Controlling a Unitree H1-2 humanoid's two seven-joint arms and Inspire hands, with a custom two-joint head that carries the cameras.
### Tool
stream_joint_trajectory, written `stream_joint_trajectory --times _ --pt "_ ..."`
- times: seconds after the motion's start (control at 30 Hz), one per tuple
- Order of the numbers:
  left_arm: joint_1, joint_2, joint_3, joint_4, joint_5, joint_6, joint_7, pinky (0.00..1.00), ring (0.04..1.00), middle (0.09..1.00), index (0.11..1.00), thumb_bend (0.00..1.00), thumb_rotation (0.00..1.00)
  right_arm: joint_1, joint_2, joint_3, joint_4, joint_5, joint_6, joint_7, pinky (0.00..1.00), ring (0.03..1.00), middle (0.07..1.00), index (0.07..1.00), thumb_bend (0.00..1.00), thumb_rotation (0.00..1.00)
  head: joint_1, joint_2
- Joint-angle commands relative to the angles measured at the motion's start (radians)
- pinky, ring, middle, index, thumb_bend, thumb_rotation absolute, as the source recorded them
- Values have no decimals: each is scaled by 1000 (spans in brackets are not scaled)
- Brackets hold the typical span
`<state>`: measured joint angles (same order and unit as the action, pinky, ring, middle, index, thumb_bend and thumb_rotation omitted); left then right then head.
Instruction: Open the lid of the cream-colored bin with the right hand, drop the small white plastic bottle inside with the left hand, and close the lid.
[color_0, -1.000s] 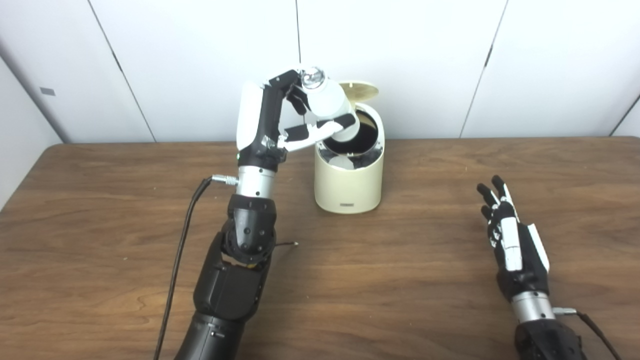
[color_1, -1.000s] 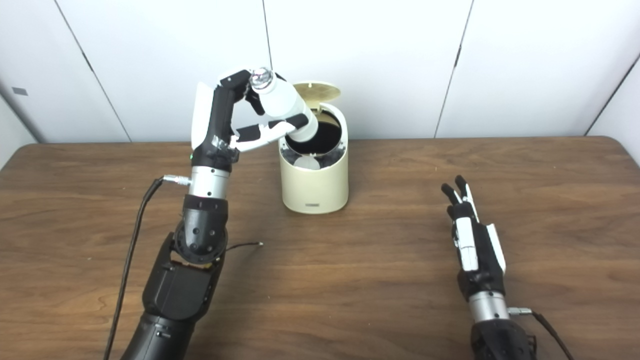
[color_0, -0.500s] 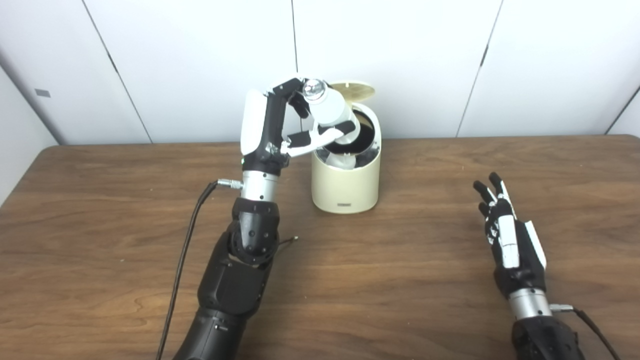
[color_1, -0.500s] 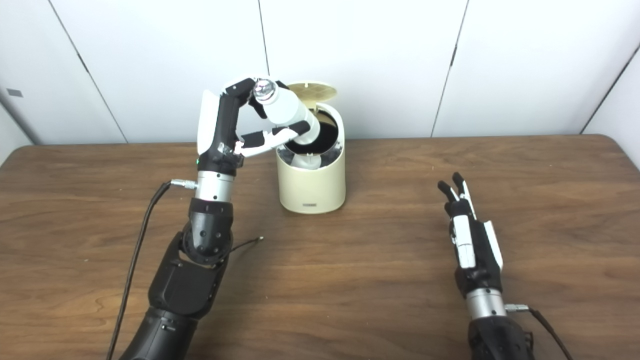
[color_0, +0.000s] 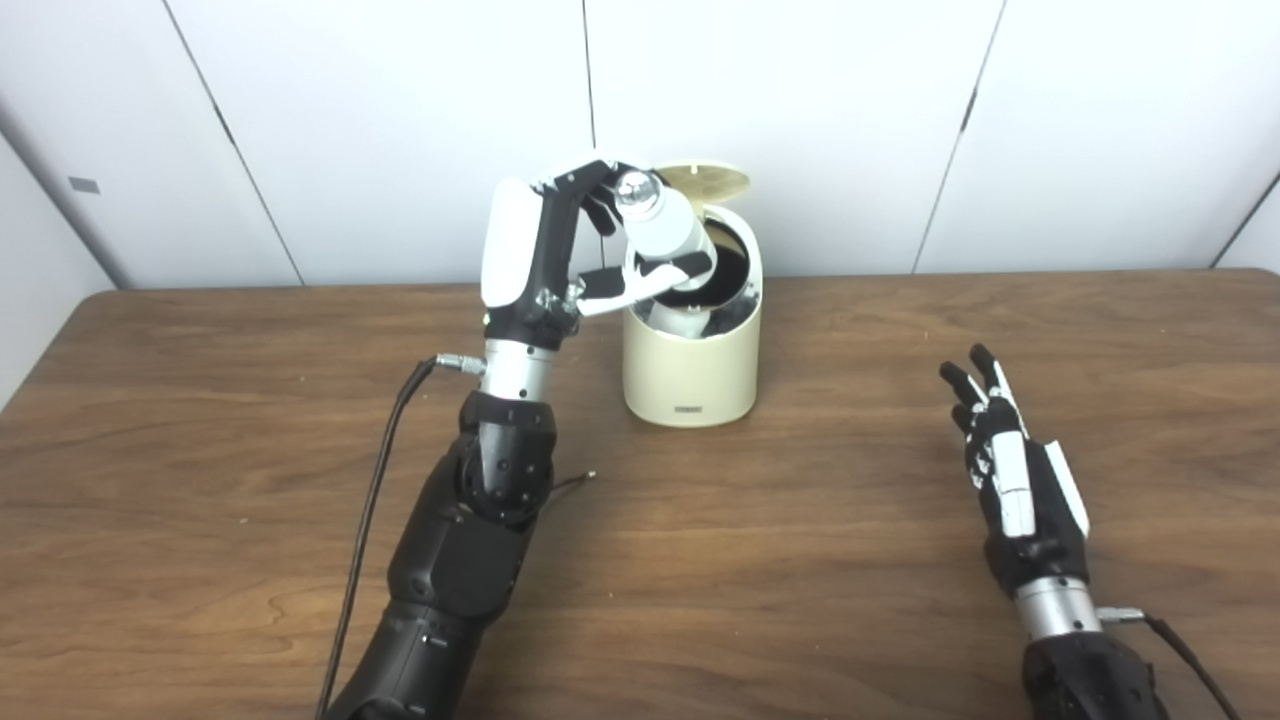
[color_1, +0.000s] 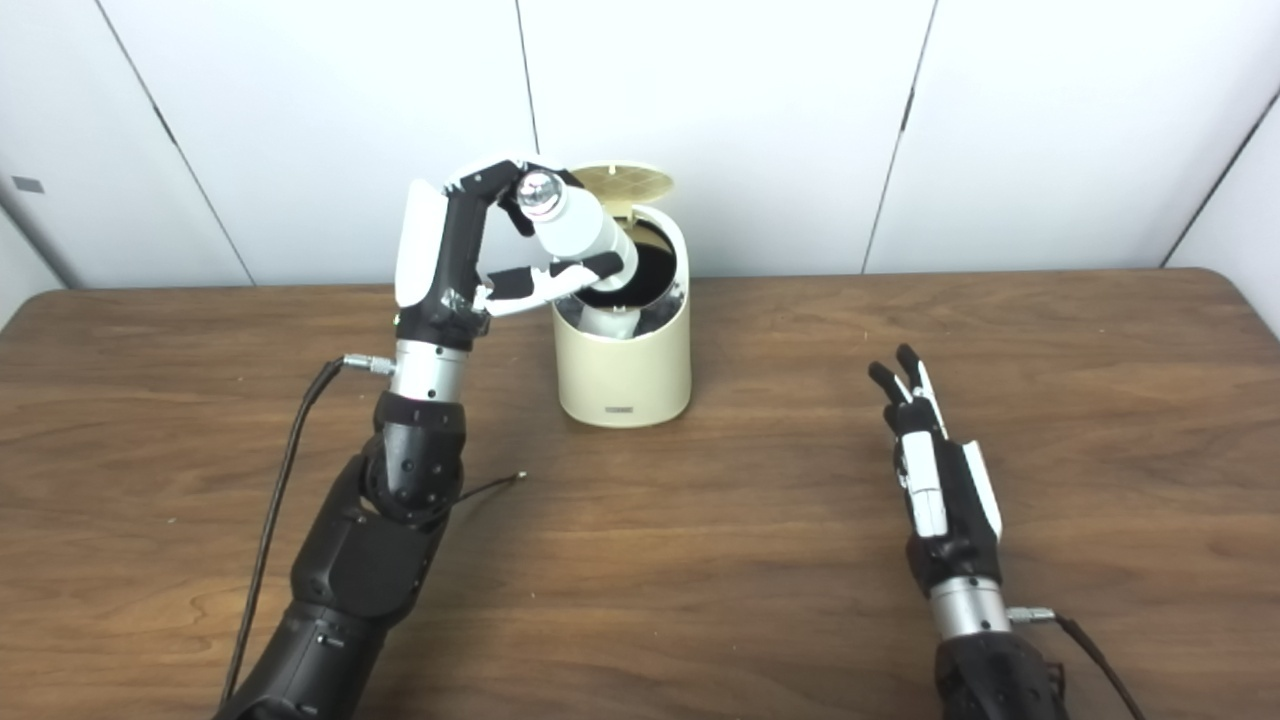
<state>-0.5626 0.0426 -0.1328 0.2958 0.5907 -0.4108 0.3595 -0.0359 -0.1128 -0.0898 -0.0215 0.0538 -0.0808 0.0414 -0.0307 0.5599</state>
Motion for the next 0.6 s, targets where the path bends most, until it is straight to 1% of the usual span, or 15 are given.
stream_joint_trajectory --times 0.0,0.17,0.57 --pt "-63 11 -11 2 35 -43 48 340 409 494 506 475 0 29 22 9 29 11 -4 -1 1000 998 931 978 685 1000 -2 1" --pt "-74 32 -43 35 66 -58 101 351 409 482 508 475 0 27 21 8 29 13 -2 0 1000 1000 930 976 706 1000 1 -2" --pt "-90 65 -91 92 85 -59 171 351 408 477 512 475 0 24 20 6 42 31 -10 7 1000 1000 934 979 709 1000 1 -3"
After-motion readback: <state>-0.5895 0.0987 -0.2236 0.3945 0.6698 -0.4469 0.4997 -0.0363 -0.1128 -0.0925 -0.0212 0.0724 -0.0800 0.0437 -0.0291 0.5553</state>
